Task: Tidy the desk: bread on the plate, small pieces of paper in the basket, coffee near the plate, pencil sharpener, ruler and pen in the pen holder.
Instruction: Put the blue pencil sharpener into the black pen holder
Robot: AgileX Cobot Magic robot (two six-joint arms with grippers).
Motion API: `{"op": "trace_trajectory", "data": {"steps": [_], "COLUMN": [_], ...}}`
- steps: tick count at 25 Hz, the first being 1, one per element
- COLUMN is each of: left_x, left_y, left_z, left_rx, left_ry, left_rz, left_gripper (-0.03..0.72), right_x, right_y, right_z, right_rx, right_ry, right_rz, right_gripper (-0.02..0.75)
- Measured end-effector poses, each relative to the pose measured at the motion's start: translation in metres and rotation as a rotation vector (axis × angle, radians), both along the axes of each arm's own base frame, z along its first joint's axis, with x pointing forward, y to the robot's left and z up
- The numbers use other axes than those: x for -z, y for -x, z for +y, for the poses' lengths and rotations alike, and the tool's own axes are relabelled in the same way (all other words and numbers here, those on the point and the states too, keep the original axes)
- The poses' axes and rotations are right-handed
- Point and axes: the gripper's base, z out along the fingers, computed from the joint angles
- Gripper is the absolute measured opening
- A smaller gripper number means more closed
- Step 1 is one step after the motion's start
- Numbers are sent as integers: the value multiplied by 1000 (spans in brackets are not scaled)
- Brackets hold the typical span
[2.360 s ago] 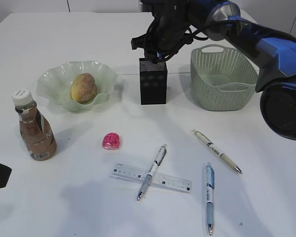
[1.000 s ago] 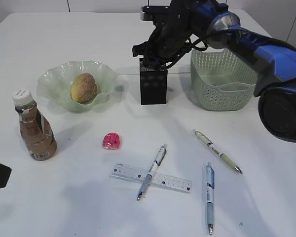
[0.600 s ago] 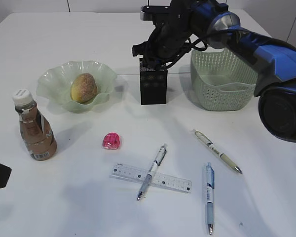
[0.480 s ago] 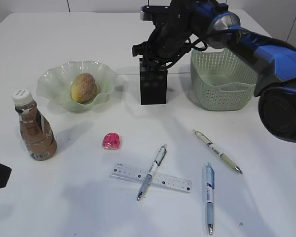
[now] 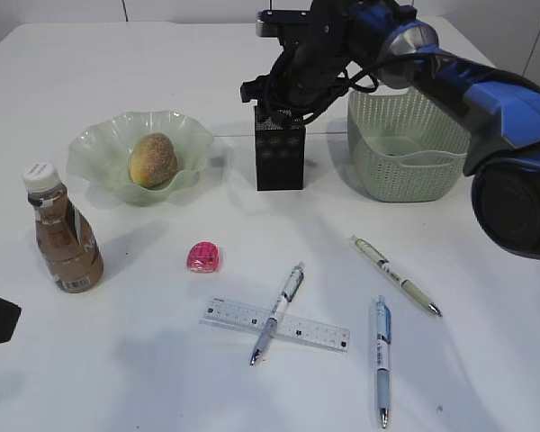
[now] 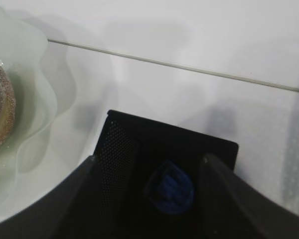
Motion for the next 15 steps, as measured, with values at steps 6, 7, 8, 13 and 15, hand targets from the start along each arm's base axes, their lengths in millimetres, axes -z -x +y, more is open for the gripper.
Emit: {"op": "trace_trajectory", "data": {"steps": [6,7,8,13,15], "left_x": [0,0,0,0,0], "left_y": [0,0,0,0,0], "left_z": [0,0,0,0,0], "left_rx": [0,0,0,1,1], "left_ry": [0,0,0,-1,-1], "left_rz": [0,0,1,2,2], "left_gripper": [393,393,393,393,393], "right_x": [-24,-30,-41,-79,-92], "right_y": [3,4,8,21,26], "right_z": [-12,-12,-15,-19,-20], "right_rx": [17,17,16,4,1], "right_ry": [-10,-12,-12,-21,-26], "right_rz": [-7,-14,-18,-40,-41], "right_gripper": [482,482,481,480,480]}}
